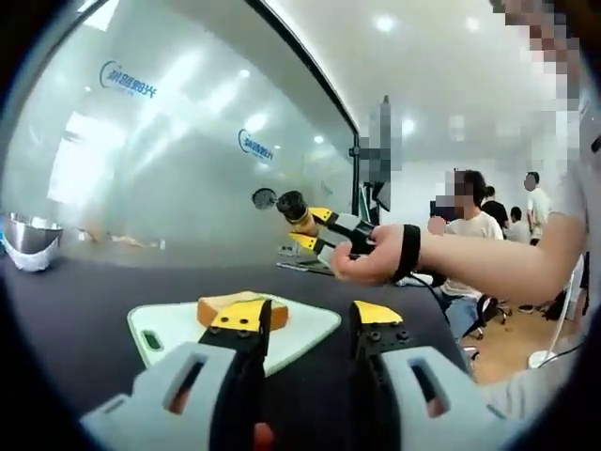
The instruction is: Sprinkle pepper
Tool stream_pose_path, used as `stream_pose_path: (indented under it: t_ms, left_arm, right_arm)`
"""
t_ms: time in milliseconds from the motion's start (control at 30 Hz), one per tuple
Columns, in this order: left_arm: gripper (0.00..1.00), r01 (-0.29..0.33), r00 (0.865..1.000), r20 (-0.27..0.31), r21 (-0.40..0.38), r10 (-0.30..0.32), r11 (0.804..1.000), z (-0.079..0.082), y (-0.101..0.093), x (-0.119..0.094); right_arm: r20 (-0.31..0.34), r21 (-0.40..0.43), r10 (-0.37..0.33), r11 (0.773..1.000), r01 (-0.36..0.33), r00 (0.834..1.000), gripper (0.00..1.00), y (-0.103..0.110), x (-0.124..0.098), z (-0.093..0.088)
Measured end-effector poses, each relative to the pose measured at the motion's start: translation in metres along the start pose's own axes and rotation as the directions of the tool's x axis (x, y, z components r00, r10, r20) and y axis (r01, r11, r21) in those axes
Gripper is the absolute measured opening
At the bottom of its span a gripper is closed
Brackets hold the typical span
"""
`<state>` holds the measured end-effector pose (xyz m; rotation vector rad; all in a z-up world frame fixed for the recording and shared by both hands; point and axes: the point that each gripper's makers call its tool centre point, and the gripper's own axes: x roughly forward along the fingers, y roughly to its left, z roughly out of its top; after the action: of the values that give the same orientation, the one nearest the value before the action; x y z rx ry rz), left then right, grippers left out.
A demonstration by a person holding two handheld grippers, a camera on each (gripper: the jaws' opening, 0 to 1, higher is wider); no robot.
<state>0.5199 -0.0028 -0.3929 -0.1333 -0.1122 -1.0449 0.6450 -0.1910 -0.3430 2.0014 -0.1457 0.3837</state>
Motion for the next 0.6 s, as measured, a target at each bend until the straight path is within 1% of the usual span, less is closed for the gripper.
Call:
stream_pose_path:
  t_ms: [100,167,200,233,267,300,333,367,400,467,533,567,600]
  left_arm:
    - [0.28,0.003,1.0,-0.006,0.009,-0.003,1.0,-0.001,-0.004,0.001]
    - [0.28,0.005,1.0,0.002,0.009,-0.005,1.0,0.001,-0.003,0.001]
    - [0.28,0.005,1.0,0.01,0.006,-0.005,1.0,0.002,-0.003,0.001]
    - [0.28,0.007,0.999,0.031,0.02,-0.007,1.0,0.006,-0.005,0.0]
    - [0.28,0.007,0.999,0.041,0.025,-0.008,1.0,0.008,-0.005,-0.001]
    - [0.28,0.008,0.999,0.045,0.023,-0.009,1.0,0.009,-0.005,-0.001]
    - [0.28,0.009,0.999,0.047,0.022,-0.01,1.0,0.009,-0.004,-0.001]
    - [0.29,0.009,0.998,0.054,0.029,-0.011,1.0,0.011,-0.003,-0.001]
    - [0.3,0.009,0.998,0.063,0.035,-0.012,0.999,0.013,-0.004,-0.001]
    - [0.34,0.006,0.996,0.085,0.025,-0.008,1.0,0.018,-0.002,-0.002]
    - [0.38,0.011,0.995,0.101,0.036,-0.015,0.999,0.023,-0.004,-0.001]
    - [0.38,0.016,0.994,0.104,0.035,-0.02,0.999,0.025,-0.006,0.0]
    - [0.38,0.02,0.994,0.105,0.036,-0.023,0.999,0.026,-0.007,0.002]
  right_arm:
    - [0.001,0.07,0.018,0.997,-0.018,1.0,0.2,0.0,-0.008,-0.009]
    - [-0.034,0.101,0.022,0.995,-0.018,0.999,0.2,0.0,-0.012,-0.021]
    - [-0.046,0.105,0.014,0.994,-0.009,0.999,0.2,-0.001,-0.014,-0.027]
    - [-0.057,0.105,0.014,0.994,-0.008,0.998,0.2,-0.001,-0.017,-0.032]
    - [-0.065,0.107,0.024,0.994,-0.017,0.998,0.2,0.0,-0.02,-0.036]
    - [-0.065,0.118,0.028,0.993,-0.021,0.998,0.2,0.0,-0.024,-0.039]
    - [-0.063,0.15,0.03,0.988,-0.02,0.998,0.2,-0.001,-0.026,-0.041]
    - [-0.065,0.159,0.04,0.987,-0.029,0.997,0.2,-0.001,-0.03,-0.044]
    - [-0.067,0.175,0.041,0.984,-0.029,0.997,0.2,-0.001,-0.033,-0.047]
    - [-0.069,0.183,0.043,0.983,-0.029,0.997,0.2,-0.001,-0.037,-0.05]
    - [-0.067,0.245,0.053,0.969,-0.036,0.996,0.2,-0.001,-0.044,-0.057]
    - [-0.069,0.238,0.06,0.97,-0.042,0.996,0.2,-0.001,-0.047,-0.06]
    - [-0.073,0.25,0.061,0.967,-0.041,0.995,0.2,-0.001,-0.05,-0.064]
